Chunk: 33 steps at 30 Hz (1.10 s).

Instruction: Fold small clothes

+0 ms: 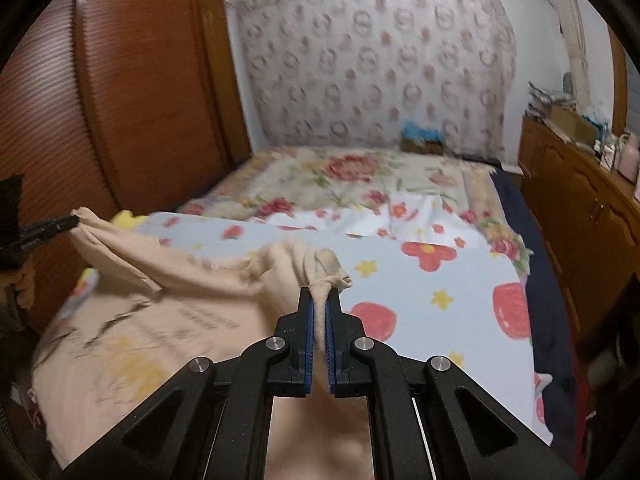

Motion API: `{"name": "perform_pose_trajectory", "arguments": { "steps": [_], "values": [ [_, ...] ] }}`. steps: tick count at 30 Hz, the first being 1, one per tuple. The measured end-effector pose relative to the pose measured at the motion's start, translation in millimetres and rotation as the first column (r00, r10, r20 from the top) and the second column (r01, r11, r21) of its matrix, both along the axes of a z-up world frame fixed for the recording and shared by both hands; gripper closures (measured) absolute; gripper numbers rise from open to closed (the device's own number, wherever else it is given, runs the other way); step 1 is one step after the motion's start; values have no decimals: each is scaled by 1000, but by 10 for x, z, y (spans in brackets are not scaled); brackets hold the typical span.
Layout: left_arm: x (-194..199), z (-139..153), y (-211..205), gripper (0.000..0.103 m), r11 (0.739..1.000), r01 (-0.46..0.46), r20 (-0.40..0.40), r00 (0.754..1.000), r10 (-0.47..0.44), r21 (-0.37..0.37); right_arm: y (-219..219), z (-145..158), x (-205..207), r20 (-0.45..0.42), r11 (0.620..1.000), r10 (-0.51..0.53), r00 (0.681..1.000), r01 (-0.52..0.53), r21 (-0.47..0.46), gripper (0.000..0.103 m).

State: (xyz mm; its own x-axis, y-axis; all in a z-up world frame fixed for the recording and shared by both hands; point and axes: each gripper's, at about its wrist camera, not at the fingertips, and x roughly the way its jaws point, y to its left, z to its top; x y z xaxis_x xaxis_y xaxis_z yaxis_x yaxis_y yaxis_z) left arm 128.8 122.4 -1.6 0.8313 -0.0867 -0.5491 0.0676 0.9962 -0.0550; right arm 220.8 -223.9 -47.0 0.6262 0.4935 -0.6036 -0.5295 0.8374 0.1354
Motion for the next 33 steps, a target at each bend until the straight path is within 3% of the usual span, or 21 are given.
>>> {"name": "perform_pose_trajectory", "arguments": {
  "steps": [7,11,19,21,23,25,27,28,33],
  "values": [
    [-931,77,23,97,1000,-20,37,999,21,-14,-481,174,-855,46,995,25,999,-29,92,98],
    [-1307,59,21,97,1000,-25,51,998,26,-15,-748,162,-1224,45,997,25,999,-28,72,98],
    [-1671,-98,47,97,999,-24,-6,1000,24,-34,-1018,309,-1785,-38,999,44,998,-44,1,98],
    [-1657,-211,72,88,999,0,-30,1000,-1,-39,-1034,213,-1810,-79,999,33,996,-35,-24,98],
    [-1620,-283,75,66,1000,-8,-55,998,7,-26,-1032,147,-1795,-102,999,22,994,-27,-46,93],
    [-1567,-342,85,55,999,9,-73,997,-11,-36,-1049,139,-1761,-104,999,5,995,-11,-51,88],
    [-1499,-369,93,45,1000,8,-85,996,-11,-26,-1042,181,-1713,-92,999,0,996,-5,-54,72],
    [-1461,-373,91,36,1000,6,-83,997,-8,-18,-989,192,-1691,-80,998,-10,997,4,-68,59],
    [-1122,-453,138,32,1000,8,-115,993,-8,3,-761,112,-1529,-39,993,-37,999,32,-112,49]
  ]
}}
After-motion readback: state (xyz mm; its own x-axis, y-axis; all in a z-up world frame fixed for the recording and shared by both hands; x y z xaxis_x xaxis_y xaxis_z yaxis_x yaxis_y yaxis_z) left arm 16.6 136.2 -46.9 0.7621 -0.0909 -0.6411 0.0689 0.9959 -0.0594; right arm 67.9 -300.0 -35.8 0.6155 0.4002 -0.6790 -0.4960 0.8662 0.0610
